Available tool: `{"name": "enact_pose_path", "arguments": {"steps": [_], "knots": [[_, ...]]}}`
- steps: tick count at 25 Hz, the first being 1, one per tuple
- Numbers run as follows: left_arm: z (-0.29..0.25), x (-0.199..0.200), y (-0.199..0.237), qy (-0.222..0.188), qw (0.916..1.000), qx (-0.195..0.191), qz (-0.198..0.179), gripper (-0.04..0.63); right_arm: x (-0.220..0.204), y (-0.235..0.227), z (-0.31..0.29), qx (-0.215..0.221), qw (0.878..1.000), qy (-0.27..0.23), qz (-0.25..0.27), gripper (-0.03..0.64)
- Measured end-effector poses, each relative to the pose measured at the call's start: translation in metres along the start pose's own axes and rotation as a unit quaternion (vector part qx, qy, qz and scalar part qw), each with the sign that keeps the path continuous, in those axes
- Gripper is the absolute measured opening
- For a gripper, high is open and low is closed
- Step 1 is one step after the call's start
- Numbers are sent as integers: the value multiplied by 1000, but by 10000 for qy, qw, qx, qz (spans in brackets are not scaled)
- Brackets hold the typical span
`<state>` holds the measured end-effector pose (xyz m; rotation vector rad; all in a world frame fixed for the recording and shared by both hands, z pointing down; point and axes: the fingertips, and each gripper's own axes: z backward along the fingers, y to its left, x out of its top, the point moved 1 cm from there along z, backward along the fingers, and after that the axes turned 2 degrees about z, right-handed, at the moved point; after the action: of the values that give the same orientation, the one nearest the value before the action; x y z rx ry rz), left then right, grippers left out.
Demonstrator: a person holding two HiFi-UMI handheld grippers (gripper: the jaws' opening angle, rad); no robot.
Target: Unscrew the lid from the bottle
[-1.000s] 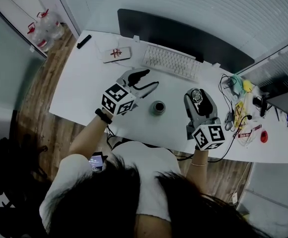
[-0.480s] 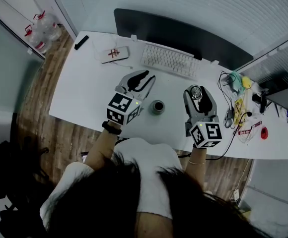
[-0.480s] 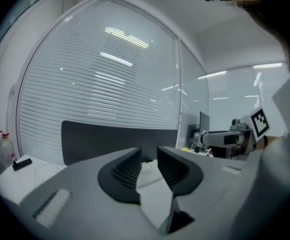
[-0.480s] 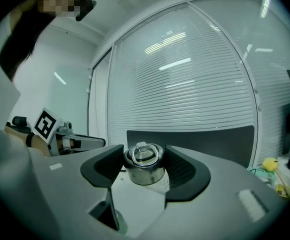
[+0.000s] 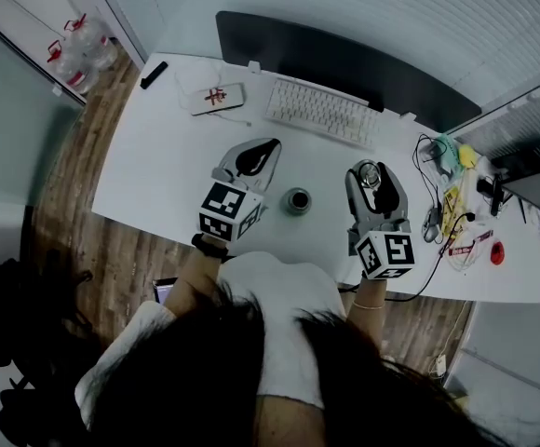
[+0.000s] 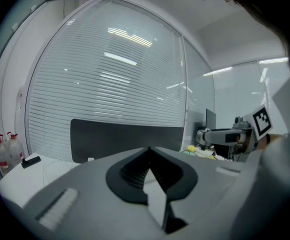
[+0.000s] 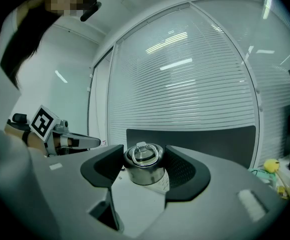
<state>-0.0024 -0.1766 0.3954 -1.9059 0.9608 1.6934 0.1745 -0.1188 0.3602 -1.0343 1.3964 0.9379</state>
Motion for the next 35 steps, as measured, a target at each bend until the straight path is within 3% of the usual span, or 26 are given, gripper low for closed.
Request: {"name": "enact_pose_path", "arguments": {"steps": [15, 35], "knots": [[3, -4, 14, -16, 9998, 177, 46, 58, -17, 6, -13, 248, 9994, 232, -30, 259], [5, -6, 14, -26, 9998, 181, 82, 58, -17, 4, -11, 225, 9994, 197, -144, 259]]}}
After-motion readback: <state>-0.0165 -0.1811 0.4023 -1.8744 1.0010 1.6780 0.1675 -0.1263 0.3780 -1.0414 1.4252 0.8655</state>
